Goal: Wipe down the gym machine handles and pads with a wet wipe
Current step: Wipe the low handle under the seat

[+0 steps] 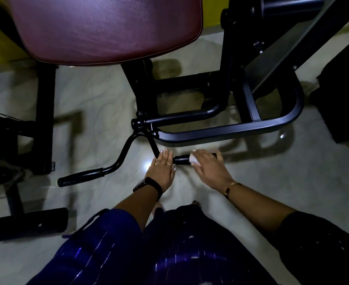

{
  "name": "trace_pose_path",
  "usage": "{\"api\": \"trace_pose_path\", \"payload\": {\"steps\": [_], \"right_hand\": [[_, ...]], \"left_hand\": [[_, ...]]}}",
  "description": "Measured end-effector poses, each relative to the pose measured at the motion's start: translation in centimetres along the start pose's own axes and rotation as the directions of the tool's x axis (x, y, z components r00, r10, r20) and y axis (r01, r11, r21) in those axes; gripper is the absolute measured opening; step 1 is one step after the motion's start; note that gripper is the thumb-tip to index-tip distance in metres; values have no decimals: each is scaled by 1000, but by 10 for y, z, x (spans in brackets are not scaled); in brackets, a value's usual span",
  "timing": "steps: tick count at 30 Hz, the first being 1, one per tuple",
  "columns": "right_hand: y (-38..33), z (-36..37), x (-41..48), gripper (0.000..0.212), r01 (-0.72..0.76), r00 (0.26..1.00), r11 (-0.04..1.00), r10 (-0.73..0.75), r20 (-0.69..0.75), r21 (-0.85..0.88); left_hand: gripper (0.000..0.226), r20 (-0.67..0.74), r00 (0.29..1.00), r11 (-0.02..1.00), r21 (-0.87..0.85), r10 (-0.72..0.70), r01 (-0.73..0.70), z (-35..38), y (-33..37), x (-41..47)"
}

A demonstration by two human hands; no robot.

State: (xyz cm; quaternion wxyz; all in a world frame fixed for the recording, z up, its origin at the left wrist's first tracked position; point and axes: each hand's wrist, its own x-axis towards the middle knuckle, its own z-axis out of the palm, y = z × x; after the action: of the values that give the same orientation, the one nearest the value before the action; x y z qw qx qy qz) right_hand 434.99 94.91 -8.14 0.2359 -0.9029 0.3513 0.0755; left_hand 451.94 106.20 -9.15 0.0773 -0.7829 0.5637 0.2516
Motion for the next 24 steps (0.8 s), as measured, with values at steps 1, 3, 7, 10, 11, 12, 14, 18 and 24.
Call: {"api": "trace_pose_path", "payload": {"steps": [1, 3, 7, 10, 11, 12, 14, 18, 24], "right_hand": [[8, -2, -2, 59, -37, 999, 999, 37, -26, 6], [18, -7, 1, 44, -124, 990, 992, 123, -63, -8], [-1, -22, 29, 44, -178, 977, 976, 190, 97, -123], [-28, -17, 44, 47, -95, 971, 989, 118, 209, -116], [-36, -14, 43, 46, -53, 974, 994, 73, 215, -96], [-43, -10, 40, 46, -8, 977, 997, 23, 211, -74], [-50, -4, 30, 49, 69, 981, 997, -60, 183, -43], [-27, -4, 18, 43, 45, 995, 998, -40, 96, -44], [-13, -22, 40, 53, -164, 969, 970, 192, 153, -177]], "left_hand": [[61, 6, 1000, 1000, -1, 4, -4, -1, -1, 0], [61, 19, 1000, 1000, 8, 21, -21, -2, -4, 0], [62, 21, 999, 998, 38, 47, -48, -3, -7, 1], [61, 24, 999, 999, 37, 38, -39, -3, -5, 0], [61, 27, 999, 999, 28, 32, -33, -3, -5, 0], [61, 32, 999, 999, 18, 27, -28, -3, -5, 0], [60, 39, 999, 1000, 13, 24, -25, -2, -5, 0], [61, 24, 999, 999, 37, 33, -34, -1, -5, 0], [62, 0, 999, 998, 33, 44, -44, 2, -5, 0]]}}
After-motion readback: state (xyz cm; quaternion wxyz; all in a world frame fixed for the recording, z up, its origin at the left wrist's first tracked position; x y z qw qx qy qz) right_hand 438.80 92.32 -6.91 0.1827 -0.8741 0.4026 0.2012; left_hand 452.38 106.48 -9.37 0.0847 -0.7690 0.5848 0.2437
